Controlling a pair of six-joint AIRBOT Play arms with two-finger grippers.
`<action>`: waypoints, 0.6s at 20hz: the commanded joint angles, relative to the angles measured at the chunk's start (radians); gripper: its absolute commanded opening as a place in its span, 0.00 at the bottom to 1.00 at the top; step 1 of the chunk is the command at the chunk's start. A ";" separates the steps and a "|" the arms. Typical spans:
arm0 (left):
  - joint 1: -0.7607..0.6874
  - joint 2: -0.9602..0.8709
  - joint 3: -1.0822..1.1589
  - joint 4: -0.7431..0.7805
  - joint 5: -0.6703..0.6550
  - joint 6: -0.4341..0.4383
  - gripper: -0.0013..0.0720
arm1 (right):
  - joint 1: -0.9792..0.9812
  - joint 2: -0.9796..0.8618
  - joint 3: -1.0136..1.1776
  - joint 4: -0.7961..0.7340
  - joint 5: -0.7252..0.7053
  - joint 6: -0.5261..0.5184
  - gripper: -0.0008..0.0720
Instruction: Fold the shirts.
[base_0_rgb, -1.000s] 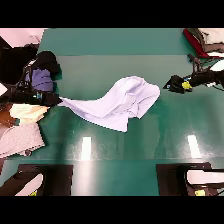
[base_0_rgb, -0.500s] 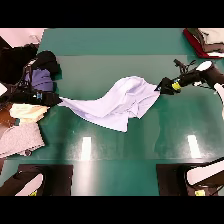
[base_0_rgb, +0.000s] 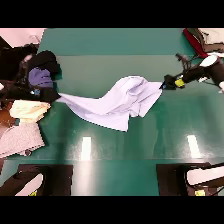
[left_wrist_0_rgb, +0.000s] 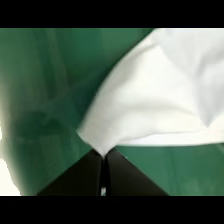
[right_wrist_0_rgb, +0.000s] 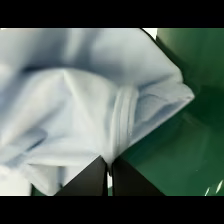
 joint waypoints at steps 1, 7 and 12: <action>0.000 0.001 0.204 0.013 0.018 -0.026 0.05 | -0.002 0.158 0.098 -0.002 -0.024 0.000 0.04; 0.000 0.005 0.816 0.014 -0.013 -0.030 0.05 | -0.003 0.443 0.439 0.001 -0.076 0.002 0.04; 0.000 0.043 1.118 0.011 -0.040 -0.032 0.05 | -0.003 0.640 0.595 -0.008 -0.115 0.021 0.03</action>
